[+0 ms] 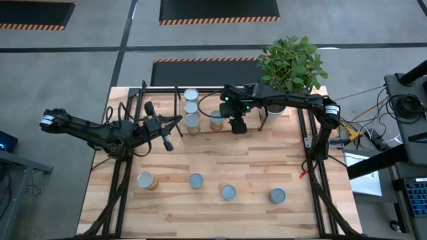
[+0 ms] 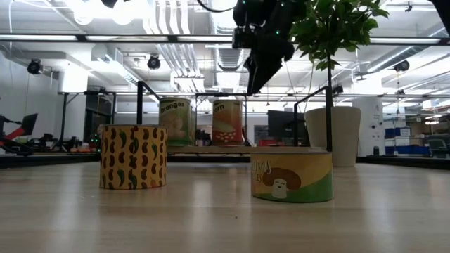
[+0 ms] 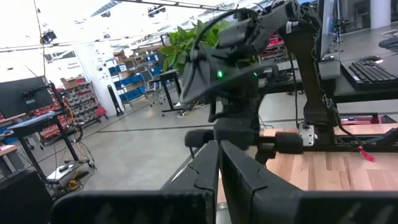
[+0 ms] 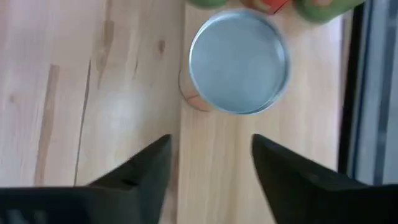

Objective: Pick and place cans onto a shelf
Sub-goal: Put the right canned corn on the shelf

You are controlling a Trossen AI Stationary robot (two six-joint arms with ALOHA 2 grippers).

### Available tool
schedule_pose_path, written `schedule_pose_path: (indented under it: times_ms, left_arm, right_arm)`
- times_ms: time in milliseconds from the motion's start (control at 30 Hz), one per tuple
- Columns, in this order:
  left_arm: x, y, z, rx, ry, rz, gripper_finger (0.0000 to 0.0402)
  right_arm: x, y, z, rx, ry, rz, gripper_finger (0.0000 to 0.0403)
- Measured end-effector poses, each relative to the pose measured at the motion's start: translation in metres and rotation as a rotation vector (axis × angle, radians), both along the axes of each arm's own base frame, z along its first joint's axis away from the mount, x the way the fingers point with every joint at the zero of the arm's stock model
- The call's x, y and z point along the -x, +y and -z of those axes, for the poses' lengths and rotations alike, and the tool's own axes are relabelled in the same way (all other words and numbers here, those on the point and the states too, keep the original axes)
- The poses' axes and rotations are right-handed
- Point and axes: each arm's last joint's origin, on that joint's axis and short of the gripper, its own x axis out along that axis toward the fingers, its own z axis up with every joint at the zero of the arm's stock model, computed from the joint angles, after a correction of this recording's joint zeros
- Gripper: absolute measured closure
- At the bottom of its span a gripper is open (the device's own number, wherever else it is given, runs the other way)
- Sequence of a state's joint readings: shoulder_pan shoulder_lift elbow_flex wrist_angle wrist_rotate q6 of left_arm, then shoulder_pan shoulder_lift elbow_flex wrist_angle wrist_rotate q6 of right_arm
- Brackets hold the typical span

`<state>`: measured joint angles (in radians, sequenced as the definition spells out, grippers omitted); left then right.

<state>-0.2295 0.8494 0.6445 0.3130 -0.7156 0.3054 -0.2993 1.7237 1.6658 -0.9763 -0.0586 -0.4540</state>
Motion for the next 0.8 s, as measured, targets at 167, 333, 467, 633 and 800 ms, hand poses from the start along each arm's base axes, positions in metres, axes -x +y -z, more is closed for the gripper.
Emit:
schedule_pose_path:
  times_ms: [167, 333, 467, 633, 800]
  left_arm:
    - [0.000, 0.000, 0.000, 0.000, 0.000, 0.000, 0.0402]
    - [0.000, 0.000, 0.000, 0.000, 0.000, 0.000, 0.0402]
    - [0.000, 0.000, 0.000, 0.000, 0.000, 0.000, 0.0402]
    - [0.000, 0.000, 0.000, 0.000, 0.000, 0.000, 0.0402]
    - [0.000, 0.000, 0.000, 0.000, 0.000, 0.000, 0.0402]
  right_arm:
    - [-0.003, -0.001, 0.021, 0.006, 0.006, 0.003, 0.0299]
    - [-0.008, -0.003, 0.027, 0.030, -0.026, -0.020, 0.0369]
    - [-0.010, -0.008, 0.025, 0.118, -0.048, 0.012, 0.0392]
    - [-0.009, -0.011, 0.020, 0.197, -0.029, 0.046, 0.0394]
    - [-0.010, -0.007, 0.007, 0.168, -0.128, 0.080, 0.0394]
